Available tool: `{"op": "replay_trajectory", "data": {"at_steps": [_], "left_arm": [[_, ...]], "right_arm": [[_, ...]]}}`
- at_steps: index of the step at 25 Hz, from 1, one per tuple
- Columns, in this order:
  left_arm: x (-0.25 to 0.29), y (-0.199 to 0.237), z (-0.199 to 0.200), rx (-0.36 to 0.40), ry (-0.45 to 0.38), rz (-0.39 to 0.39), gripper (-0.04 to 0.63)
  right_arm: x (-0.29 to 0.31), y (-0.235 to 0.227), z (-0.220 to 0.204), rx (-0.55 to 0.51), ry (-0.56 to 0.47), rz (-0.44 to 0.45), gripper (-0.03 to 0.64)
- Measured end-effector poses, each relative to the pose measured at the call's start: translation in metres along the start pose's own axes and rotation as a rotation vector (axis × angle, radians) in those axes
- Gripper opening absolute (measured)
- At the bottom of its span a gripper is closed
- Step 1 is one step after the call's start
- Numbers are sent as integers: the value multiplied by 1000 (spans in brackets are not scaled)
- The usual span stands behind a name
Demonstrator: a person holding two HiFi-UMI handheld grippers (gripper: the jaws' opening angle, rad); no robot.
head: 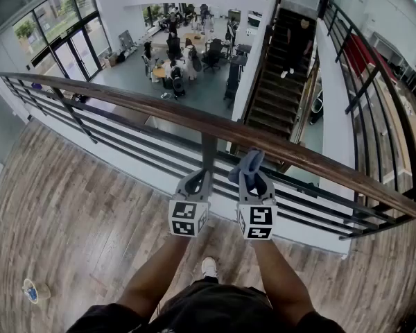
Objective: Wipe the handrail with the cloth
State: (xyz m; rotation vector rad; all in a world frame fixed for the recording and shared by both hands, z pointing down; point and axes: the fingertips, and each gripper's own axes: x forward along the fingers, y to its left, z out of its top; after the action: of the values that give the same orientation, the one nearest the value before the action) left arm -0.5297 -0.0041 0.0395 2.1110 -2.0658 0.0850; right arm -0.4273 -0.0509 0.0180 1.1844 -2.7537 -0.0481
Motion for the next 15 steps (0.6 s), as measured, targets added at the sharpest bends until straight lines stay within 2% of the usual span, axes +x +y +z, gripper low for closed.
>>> {"op": "replay_trajectory", "data": {"at_steps": [6, 12, 15], "left_arm": [[29, 45, 21, 27, -7, 55, -2], [53, 82, 38, 75, 34, 93, -2], [63, 94, 51, 87, 47, 85, -2]], "right_arm": [[85, 0, 32, -16, 61, 15, 97], [155, -4, 33, 0, 187, 15, 97], [181, -2, 30, -6, 283, 21, 97]]}}
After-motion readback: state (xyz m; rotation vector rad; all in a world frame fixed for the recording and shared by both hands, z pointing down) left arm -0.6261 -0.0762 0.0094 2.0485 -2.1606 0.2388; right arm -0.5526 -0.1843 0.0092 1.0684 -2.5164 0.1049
